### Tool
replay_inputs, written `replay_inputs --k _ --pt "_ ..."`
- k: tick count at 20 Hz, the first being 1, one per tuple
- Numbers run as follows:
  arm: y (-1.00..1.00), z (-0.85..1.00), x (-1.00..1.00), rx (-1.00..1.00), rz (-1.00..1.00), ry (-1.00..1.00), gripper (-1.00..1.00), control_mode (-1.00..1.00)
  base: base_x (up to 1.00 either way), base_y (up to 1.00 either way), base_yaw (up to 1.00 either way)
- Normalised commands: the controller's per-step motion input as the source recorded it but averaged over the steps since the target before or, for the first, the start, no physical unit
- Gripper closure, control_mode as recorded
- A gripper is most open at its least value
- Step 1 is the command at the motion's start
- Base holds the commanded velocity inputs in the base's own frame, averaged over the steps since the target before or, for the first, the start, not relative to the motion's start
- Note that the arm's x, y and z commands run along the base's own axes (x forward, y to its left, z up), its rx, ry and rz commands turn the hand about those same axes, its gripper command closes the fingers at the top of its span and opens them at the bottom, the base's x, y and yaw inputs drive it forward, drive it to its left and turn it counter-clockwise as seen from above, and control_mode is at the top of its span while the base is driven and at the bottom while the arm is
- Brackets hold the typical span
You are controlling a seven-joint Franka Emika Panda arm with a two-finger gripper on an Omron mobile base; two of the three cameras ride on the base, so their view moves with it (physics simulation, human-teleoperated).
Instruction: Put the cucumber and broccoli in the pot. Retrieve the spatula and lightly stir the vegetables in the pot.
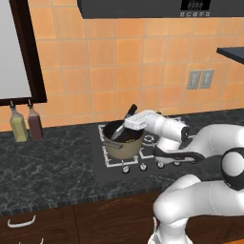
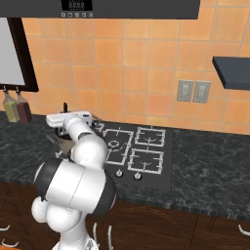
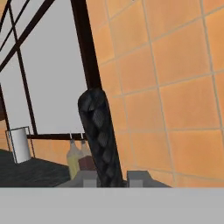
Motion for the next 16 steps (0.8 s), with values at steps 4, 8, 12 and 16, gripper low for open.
replay_inputs --k 4,8,12,16 --pt "-0.42 -0.22 0.00 -0.05 0.02 -0.01 1.00 -1.00 0.00 0.00 0.00" --pt "-0.15 -0.44 0.01 -0.10 0.00 0.00 1.00 -1.00 0.00 0.00 0.00" --pt "0.00 -0.46 0.09 -0.12 0.00 0.00 1.00 -1.00 0.00 0.00 0.00" --pt "0.01 -0.56 0.12 -0.08 0.00 0.00 1.00 -1.00 0.00 0.00 0.00"
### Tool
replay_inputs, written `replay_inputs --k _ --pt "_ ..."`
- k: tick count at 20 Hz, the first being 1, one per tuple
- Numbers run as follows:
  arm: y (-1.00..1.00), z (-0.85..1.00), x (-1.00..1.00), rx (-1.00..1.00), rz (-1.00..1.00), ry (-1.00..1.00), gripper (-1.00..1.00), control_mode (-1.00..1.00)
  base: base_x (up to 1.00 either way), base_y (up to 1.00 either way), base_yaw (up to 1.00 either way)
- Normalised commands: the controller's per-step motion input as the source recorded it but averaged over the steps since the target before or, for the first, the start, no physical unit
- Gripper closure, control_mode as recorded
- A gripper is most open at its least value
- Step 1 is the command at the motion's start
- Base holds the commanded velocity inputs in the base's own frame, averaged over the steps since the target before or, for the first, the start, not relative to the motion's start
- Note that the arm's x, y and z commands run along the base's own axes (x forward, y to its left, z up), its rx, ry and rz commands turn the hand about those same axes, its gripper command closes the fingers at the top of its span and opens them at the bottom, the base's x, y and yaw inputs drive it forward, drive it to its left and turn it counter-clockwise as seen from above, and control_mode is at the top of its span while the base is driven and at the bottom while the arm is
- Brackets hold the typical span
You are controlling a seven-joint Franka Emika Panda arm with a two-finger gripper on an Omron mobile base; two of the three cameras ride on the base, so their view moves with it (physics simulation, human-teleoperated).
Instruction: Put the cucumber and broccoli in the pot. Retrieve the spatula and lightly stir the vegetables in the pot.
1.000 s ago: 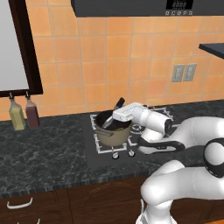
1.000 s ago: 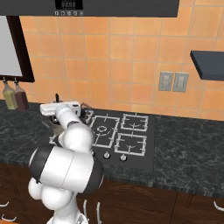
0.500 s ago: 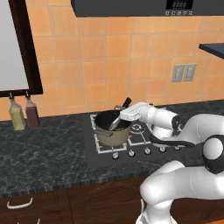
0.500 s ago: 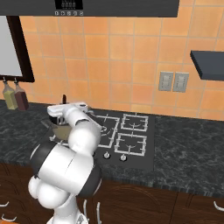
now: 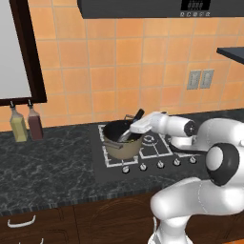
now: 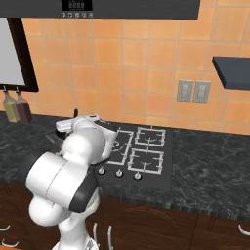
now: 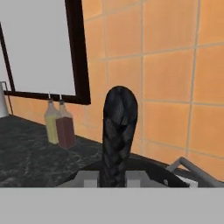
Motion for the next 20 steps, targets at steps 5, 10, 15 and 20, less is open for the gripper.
replay_inputs --k 5,10,15,20 --pt "0.14 -0.40 0.22 -0.06 0.00 0.00 1.00 -1.00 0.00 0.00 0.00" --pt "0.01 0.12 0.29 0.00 0.00 -0.04 1.00 -1.00 0.00 0.00 0.00" --pt "-0.09 0.54 -0.09 0.00 0.00 -0.07 1.00 -1.00 0.00 0.00 0.00" --pt "-0.15 0.29 -0.31 -0.06 -0.05 0.05 1.00 -1.00 0.00 0.00 0.00"
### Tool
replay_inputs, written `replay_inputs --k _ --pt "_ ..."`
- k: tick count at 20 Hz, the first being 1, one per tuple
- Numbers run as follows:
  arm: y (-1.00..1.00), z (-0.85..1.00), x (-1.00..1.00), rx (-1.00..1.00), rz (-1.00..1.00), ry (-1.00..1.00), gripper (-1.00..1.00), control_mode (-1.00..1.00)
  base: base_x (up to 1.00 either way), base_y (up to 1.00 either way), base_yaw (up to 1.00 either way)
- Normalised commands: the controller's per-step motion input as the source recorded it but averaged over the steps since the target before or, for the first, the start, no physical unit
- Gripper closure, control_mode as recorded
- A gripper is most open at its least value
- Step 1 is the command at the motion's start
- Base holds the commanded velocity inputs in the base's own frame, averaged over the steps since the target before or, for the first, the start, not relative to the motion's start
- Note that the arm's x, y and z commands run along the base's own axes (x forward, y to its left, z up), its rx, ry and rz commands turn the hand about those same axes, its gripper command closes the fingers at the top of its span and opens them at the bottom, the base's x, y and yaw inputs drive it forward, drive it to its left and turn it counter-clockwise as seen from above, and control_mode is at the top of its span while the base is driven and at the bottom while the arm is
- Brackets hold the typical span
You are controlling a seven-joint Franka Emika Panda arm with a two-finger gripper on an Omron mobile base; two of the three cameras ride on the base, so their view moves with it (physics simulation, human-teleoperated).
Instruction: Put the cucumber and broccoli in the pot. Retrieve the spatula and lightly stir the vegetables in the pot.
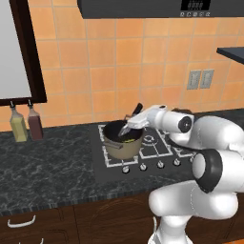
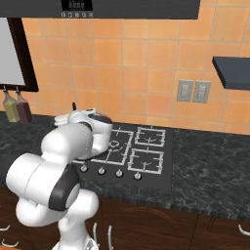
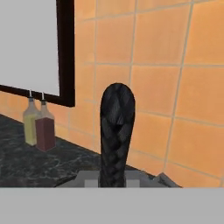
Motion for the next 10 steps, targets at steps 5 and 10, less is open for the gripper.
replay_inputs --k 5,10 --pt "-0.03 0.39 -0.15 -0.05 -0.09 0.20 1.00 -1.00 0.00 0.00 0.00" --pt "0.00 0.62 0.00 0.00 -0.10 0.31 1.00 -1.00 0.00 0.00 0.00"
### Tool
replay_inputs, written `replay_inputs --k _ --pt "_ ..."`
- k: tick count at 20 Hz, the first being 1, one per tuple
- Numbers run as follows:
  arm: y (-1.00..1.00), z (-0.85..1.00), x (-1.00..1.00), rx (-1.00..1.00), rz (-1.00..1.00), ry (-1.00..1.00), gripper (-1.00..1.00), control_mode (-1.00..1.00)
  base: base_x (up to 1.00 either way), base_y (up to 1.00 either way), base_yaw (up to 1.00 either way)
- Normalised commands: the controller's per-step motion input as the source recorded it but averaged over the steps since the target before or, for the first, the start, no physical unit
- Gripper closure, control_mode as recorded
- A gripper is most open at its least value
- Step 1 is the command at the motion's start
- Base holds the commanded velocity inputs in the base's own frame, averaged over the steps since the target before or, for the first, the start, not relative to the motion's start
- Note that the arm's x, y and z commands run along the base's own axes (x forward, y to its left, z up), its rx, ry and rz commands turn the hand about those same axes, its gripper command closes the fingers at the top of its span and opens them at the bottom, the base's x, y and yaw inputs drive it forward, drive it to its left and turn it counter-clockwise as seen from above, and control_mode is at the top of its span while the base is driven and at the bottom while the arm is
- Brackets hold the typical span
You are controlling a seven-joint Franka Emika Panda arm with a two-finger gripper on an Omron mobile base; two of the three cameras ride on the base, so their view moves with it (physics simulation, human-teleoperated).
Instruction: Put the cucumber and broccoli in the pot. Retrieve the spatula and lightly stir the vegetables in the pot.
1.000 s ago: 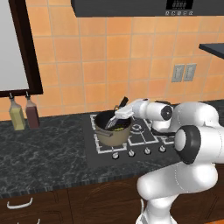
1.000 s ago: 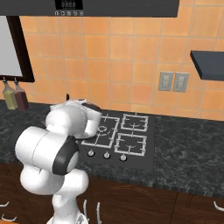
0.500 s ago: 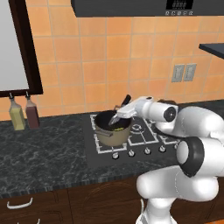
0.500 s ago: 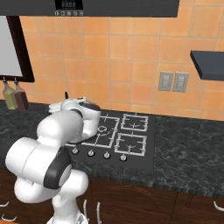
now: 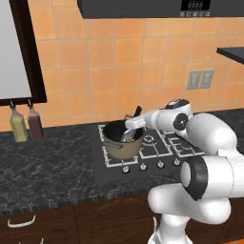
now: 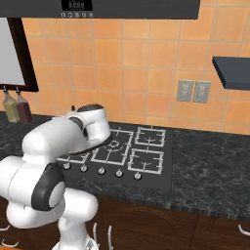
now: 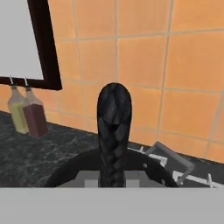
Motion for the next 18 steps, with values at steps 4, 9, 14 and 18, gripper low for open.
replay_inputs --k 4,9,14,18 --pt "0.00 0.62 0.00 0.00 -0.08 0.26 1.00 -1.00 0.00 0.00 0.00" --pt "0.01 0.15 -0.01 0.00 -0.04 0.16 1.00 -1.00 0.00 0.00 0.00" --pt "0.04 -0.38 0.07 0.03 0.00 0.13 1.00 -1.00 0.00 0.00 0.00" --pt "0.16 -0.55 0.20 0.13 0.00 0.08 1.00 -1.00 0.00 0.00 0.00"
